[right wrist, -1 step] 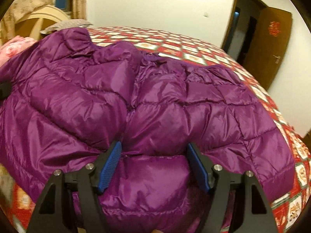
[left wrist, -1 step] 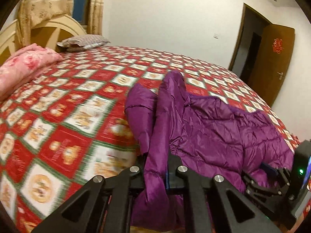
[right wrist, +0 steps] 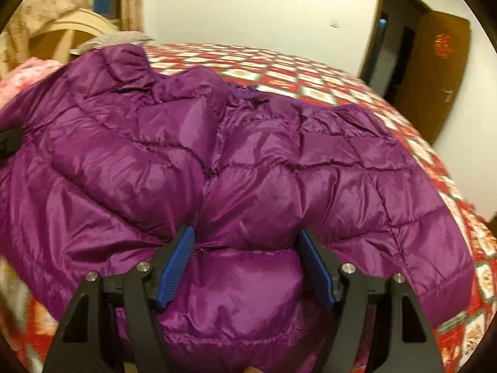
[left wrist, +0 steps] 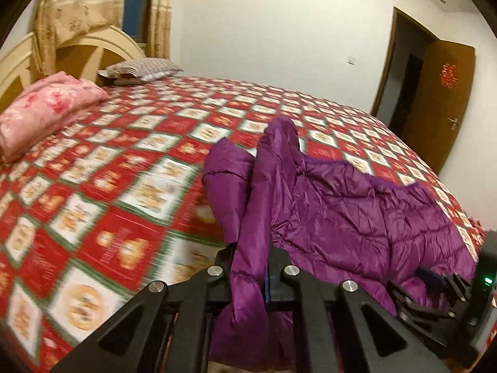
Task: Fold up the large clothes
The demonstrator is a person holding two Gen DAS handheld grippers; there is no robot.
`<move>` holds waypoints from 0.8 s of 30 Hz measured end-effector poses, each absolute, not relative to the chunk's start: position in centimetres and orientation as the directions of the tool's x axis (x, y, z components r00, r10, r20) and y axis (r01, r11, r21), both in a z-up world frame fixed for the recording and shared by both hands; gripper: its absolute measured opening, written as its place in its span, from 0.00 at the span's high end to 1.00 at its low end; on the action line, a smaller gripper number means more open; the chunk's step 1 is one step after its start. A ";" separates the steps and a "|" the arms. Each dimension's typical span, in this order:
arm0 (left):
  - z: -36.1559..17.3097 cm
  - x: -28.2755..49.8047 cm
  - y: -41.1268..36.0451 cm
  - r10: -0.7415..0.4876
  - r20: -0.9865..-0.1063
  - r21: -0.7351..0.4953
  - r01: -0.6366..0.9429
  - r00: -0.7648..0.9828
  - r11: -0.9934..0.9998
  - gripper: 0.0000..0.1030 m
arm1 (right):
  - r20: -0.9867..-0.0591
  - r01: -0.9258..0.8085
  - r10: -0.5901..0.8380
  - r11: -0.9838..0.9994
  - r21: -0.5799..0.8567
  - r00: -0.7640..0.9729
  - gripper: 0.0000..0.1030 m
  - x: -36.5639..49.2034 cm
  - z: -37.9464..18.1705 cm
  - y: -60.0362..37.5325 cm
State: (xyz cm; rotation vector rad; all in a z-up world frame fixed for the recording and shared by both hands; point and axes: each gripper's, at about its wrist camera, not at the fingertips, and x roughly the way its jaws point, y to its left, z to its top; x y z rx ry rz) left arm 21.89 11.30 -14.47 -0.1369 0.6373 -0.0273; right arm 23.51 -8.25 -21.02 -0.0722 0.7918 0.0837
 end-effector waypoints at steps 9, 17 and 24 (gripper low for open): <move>-6.3 21.5 7.0 -0.033 -0.474 0.032 0.055 0.880 0.998 0.93 | -0.563 0.030 0.071 0.985 0.168 0.824 0.25 18.7 -16.5 -17.9; -4.6 21.1 -9.3 -0.227 -0.425 0.177 0.326 0.876 0.929 0.93 | -0.627 0.368 -0.136 0.894 0.257 0.767 0.21 16.8 -18.5 -31.3; -13.5 19.9 -21.1 -0.286 -0.547 0.329 0.516 0.787 0.791 0.93 | -0.666 0.460 -0.173 0.842 0.282 0.726 0.21 14.5 -20.3 -35.9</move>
